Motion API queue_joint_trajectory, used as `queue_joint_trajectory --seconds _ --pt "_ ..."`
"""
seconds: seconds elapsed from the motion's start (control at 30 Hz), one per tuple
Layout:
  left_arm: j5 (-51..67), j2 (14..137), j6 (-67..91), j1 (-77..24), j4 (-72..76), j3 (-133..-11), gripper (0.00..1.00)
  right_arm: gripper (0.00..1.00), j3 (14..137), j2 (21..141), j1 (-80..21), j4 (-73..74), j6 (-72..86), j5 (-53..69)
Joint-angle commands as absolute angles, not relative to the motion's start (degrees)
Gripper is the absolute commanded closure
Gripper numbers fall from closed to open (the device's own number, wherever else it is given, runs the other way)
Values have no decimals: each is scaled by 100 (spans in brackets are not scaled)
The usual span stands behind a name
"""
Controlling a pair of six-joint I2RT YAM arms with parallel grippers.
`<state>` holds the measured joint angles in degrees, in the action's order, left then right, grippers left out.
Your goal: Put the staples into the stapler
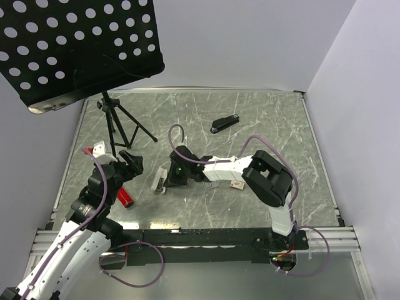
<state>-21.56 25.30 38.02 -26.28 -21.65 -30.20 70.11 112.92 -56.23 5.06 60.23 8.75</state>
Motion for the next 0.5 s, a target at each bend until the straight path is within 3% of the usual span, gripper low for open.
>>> queue_joint_trajectory --seconds 0.0,0.17,0.47 --pt "-1864 2689 3639 -2602 -1916 -3006 22 95 6285 11022 -5449 18 6249 1054" --pt "-1600 2804 3604 -2610 -1802 -2962 21 98 5713 10934 -5291 -886 6310 1371" --pt "-1011 3331 3577 -2610 -1723 -2979 20 94 5396 10802 -5159 -1055 5925 1406"
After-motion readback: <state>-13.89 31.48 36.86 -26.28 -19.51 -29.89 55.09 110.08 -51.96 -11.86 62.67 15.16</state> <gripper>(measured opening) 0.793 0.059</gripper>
